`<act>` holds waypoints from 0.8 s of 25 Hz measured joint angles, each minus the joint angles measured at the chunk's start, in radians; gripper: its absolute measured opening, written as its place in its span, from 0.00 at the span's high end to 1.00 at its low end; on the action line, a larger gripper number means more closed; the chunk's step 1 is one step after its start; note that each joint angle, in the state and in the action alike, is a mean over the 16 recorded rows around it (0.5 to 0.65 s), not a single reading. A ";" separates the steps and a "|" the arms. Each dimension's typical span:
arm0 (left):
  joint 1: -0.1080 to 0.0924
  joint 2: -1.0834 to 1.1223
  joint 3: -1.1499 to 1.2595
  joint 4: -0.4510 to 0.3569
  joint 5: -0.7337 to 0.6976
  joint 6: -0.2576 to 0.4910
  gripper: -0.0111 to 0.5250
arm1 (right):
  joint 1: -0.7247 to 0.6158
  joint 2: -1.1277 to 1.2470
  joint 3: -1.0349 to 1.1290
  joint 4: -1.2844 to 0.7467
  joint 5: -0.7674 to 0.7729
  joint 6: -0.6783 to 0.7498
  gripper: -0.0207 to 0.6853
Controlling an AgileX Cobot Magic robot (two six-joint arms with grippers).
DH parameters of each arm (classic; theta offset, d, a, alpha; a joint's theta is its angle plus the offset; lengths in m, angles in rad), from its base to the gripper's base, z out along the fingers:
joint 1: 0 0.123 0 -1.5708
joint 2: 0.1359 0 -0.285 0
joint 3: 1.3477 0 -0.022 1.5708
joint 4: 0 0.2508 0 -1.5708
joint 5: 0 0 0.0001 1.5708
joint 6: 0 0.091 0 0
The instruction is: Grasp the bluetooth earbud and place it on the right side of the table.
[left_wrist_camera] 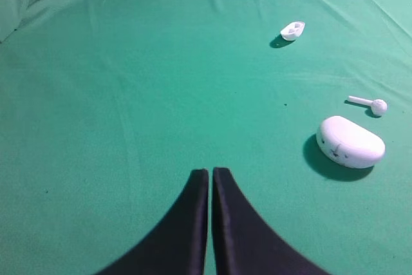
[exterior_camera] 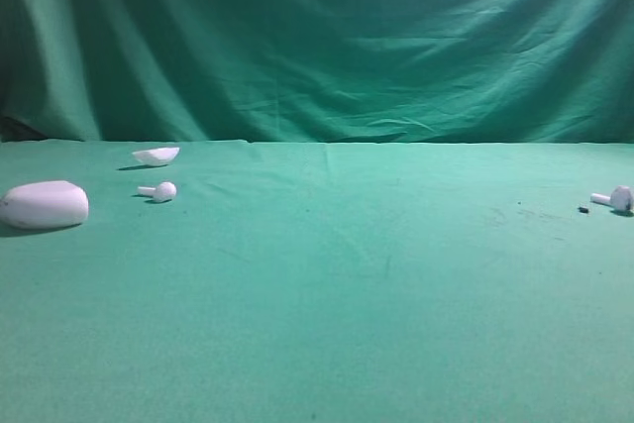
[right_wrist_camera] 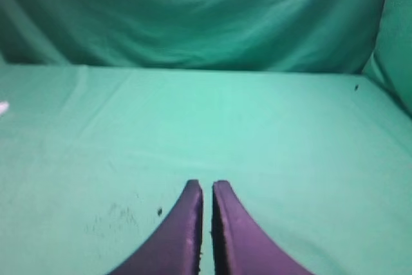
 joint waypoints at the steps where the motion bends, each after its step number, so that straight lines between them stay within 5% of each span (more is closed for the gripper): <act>1: 0.000 0.000 0.000 0.000 0.000 0.000 0.98 | 0.000 0.000 0.012 0.000 -0.004 0.000 0.90; 20: 0.000 0.000 0.000 0.000 0.000 0.000 0.98 | 0.000 0.000 0.043 0.000 0.038 0.000 0.90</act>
